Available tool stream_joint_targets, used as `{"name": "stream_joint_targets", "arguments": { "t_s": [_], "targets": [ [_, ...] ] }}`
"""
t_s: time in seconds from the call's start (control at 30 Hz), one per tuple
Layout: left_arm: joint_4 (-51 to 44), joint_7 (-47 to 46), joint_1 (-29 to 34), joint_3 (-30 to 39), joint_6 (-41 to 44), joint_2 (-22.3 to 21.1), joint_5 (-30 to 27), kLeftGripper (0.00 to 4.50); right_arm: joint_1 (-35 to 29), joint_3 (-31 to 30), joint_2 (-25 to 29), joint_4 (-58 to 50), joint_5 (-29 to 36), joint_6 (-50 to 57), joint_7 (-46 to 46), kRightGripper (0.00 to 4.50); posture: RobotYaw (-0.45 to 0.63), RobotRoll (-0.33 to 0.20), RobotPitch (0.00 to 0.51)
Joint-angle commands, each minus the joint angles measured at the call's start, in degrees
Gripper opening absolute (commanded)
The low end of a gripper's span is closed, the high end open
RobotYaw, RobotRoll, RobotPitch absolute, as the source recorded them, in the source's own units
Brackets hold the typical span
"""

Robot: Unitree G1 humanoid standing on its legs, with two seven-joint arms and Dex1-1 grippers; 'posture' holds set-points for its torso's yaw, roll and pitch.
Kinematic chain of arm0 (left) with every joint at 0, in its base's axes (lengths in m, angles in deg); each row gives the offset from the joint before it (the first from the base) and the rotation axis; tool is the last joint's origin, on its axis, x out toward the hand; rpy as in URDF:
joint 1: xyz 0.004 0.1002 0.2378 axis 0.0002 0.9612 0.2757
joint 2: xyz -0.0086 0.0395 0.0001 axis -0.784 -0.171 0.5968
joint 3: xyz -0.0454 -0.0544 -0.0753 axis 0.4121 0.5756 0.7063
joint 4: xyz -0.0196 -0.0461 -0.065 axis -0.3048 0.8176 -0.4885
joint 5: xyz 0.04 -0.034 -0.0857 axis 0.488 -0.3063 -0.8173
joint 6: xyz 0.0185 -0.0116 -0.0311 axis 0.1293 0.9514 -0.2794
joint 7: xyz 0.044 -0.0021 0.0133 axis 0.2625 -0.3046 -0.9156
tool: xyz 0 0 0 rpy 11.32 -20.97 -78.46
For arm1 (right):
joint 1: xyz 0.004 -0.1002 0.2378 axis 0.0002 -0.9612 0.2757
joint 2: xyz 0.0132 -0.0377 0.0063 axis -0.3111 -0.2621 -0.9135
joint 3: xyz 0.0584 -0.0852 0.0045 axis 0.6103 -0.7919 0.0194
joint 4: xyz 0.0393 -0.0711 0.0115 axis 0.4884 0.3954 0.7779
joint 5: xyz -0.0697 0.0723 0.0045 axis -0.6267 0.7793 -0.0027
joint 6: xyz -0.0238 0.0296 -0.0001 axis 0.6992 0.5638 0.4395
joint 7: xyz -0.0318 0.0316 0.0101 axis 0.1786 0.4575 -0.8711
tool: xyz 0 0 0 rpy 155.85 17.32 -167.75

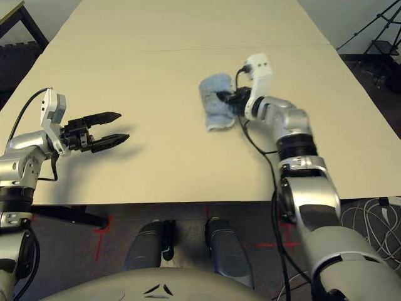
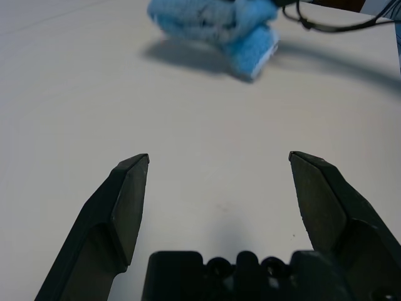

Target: Wipe the water off the table with a rag.

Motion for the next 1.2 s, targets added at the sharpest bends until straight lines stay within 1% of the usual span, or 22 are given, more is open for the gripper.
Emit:
{"name": "stream_joint_targets", "arguments": {
  "t_s": [0.03,0.13,0.2,0.33,0.47,0.6,0.8,0.97,1.2],
  "targets": [
    [1.3,0.8,-0.9,-1.0,-0.8,0.1,1.1,4.50,0.7,1.6,3.3,-3.7,2.5,4.5,1.8,0.16,-0.13,0.000,0.127],
    [1.7,1.0,-1.1,-1.0,-1.1,0.1,1.1,4.50,-0.3,1.2,6.0,-5.2,2.5,6.1,2.5,0.16,-0.13,0.000,0.126],
    [2.0,1.2,-1.1,-1.0,-1.3,0.0,1.1,4.50,-0.9,0.9,6.9,-5.9,2.4,6.5,2.7,0.16,-0.13,0.000,0.125],
    [2.4,1.3,-1.6,-1.1,-1.5,-0.1,1.2,4.50,-4.9,-0.8,11.6,-6.1,0.1,6.0,4.6,0.16,-0.13,0.000,0.124],
    [2.6,1.5,-1.6,-1.0,-1.6,-0.3,1.2,4.50,-8.2,-1.2,13.9,-5.7,-1.2,4.9,5.3,0.16,-0.13,0.000,0.120],
    [2.7,1.5,-1.8,-1.0,-1.6,-0.4,1.3,4.50,-10.4,-1.3,14.5,-3.3,-3.1,2.5,5.0,0.16,-0.13,0.000,0.118],
    [3.1,1.8,-2.6,-1.1,-1.5,-0.7,1.5,4.50,-12.3,-2.4,14.8,3.4,-7.8,-5.0,3.2,0.16,-0.13,0.000,0.120],
    [3.3,2.1,-2.8,-1.0,-1.4,-1.0,1.6,4.50,-12.8,-2.6,14.7,6.9,-10.2,-9.6,2.0,0.16,-0.13,0.000,0.122],
    [3.6,2.4,-2.9,-1.1,-1.4,-1.1,1.8,4.50,-12.9,-2.3,15.3,9.1,-11.9,-12.2,1.8,0.16,-0.14,0.000,0.125]
  ]
}}
